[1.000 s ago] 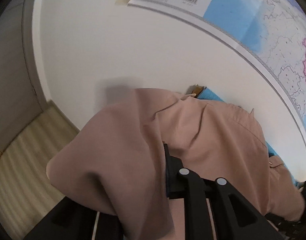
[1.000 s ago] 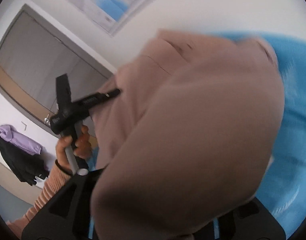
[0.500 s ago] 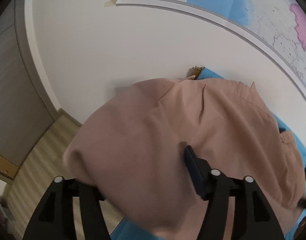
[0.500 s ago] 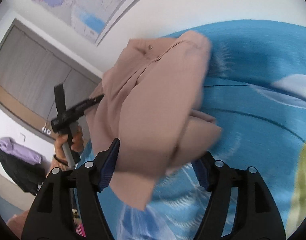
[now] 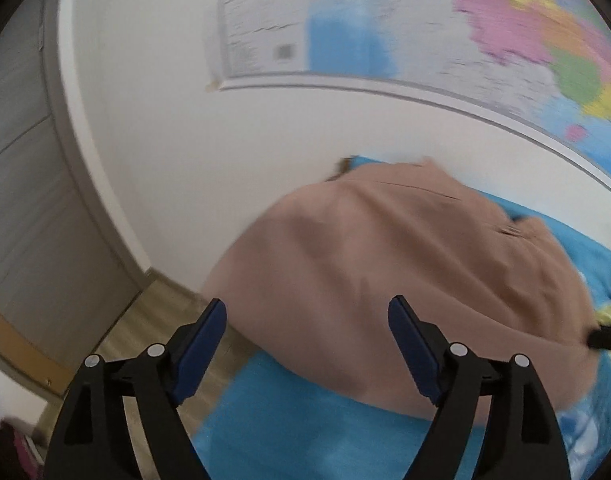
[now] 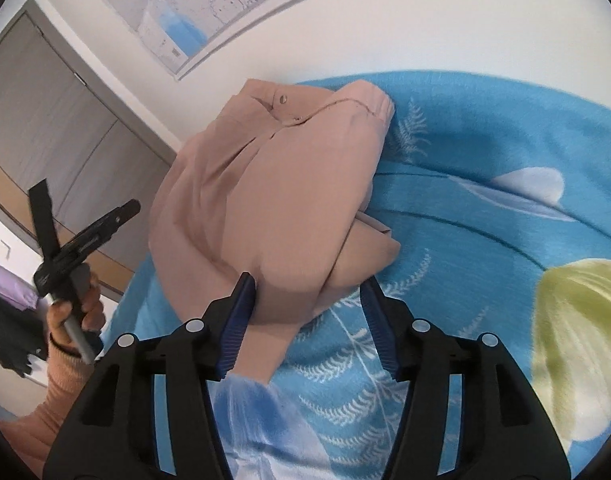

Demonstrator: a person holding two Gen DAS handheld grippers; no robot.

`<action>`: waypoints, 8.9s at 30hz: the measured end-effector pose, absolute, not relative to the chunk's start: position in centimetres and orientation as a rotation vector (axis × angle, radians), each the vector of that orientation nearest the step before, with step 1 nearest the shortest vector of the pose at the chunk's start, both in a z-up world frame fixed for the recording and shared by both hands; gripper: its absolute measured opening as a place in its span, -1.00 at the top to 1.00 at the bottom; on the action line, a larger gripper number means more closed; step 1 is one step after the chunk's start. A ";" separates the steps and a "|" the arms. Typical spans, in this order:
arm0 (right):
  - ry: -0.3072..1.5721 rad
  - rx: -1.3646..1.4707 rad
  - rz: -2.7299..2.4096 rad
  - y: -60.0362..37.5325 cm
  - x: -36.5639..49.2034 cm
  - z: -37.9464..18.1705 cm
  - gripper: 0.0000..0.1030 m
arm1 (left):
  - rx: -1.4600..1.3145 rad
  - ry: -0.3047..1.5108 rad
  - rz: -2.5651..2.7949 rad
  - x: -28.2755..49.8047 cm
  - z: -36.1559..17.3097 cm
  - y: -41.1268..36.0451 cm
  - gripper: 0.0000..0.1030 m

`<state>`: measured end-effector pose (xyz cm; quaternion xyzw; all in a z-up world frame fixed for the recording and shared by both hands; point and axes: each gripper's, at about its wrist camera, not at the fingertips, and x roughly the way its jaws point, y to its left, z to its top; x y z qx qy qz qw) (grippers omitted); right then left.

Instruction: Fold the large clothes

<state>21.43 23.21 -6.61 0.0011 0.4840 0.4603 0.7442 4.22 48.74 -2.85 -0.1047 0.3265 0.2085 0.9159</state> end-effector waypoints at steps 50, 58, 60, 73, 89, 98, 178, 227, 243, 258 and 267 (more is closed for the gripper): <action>0.872 -0.362 1.044 29.0 13.2 -6.7 -0.16 | -0.366 0.802 0.285 6.2 -8.3 41.8 -0.86; 0.772 -0.314 1.008 26.8 11.5 -5.1 -0.72 | -0.360 0.744 0.338 3.4 -7.0 39.6 -0.87; 0.762 -0.303 1.007 26.0 11.1 -4.7 -0.77 | -0.361 0.726 0.343 2.5 -6.5 39.1 -0.87; 0.711 -0.262 0.986 23.1 8.2 -4.1 -0.89 | -0.324 0.622 0.413 -2.5 -5.1 35.0 -0.87; 0.683 -0.217 0.978 21.0 5.8 -4.0 -0.89 | -0.346 0.600 0.418 -5.3 -4.8 33.5 -0.87; 0.661 -0.203 0.982 20.2 5.0 -3.5 -0.89 | -0.288 0.582 0.457 -5.7 -4.0 32.2 -0.87; 0.702 -0.157 0.947 18.6 4.6 -2.8 -0.89 | -0.259 0.565 0.462 -7.5 -3.0 30.4 -0.87; 0.724 -0.139 0.946 18.5 4.7 -3.2 -0.89 | -0.258 0.588 0.471 -7.2 -3.2 30.1 -0.87; 0.726 -0.136 0.943 18.5 4.8 -3.2 -0.89 | -0.260 0.591 0.470 -7.1 -3.3 30.2 -0.87; 0.729 -0.134 0.942 18.5 4.8 -3.2 -0.89 | -0.264 0.595 0.468 -7.0 -3.4 30.2 -0.87; 0.725 -0.133 0.945 18.3 4.8 -3.2 -0.89 | -0.263 0.593 0.471 -7.1 -3.4 30.0 -0.87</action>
